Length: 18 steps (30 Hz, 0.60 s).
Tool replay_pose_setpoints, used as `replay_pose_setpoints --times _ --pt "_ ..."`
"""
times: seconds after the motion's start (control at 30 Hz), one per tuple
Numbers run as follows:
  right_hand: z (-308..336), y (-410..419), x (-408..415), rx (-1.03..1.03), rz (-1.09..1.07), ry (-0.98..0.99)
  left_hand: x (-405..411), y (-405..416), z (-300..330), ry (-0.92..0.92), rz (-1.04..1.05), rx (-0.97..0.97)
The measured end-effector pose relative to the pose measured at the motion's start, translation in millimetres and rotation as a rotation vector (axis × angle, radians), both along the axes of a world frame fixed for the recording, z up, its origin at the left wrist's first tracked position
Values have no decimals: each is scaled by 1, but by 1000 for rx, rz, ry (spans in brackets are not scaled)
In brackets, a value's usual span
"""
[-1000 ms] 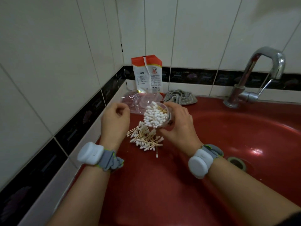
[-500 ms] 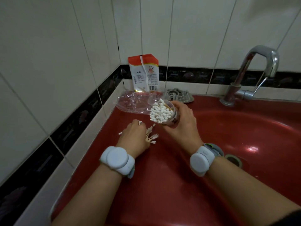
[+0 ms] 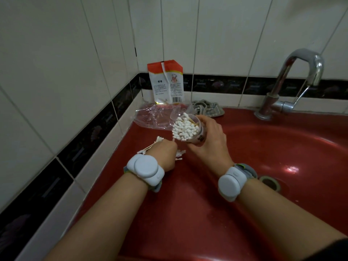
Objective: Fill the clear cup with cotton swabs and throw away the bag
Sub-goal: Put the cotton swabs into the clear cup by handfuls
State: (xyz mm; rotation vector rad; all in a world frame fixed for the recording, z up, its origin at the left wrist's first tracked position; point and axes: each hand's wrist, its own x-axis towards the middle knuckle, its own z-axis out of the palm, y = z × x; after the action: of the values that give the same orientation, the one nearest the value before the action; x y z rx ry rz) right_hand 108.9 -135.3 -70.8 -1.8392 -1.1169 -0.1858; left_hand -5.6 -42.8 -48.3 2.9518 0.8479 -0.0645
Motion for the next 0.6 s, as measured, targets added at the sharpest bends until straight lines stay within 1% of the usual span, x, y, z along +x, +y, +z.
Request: replay_pose_setpoints --times 0.07,0.2,0.3,0.47,0.6 --pt "0 -1 2 -14 6 -5 -5 4 3 -50 4 -42" --pt "-1 -1 3 -30 9 2 -19 18 11 -216 22 -173" --pt "-1 -1 2 -31 16 0 -30 30 13 -333 81 -257" --pt "-1 0 0 -36 33 4 -47 39 15 -584 215 -516" --pt "-1 -1 -1 -52 46 10 -59 31 27 -713 235 -695"
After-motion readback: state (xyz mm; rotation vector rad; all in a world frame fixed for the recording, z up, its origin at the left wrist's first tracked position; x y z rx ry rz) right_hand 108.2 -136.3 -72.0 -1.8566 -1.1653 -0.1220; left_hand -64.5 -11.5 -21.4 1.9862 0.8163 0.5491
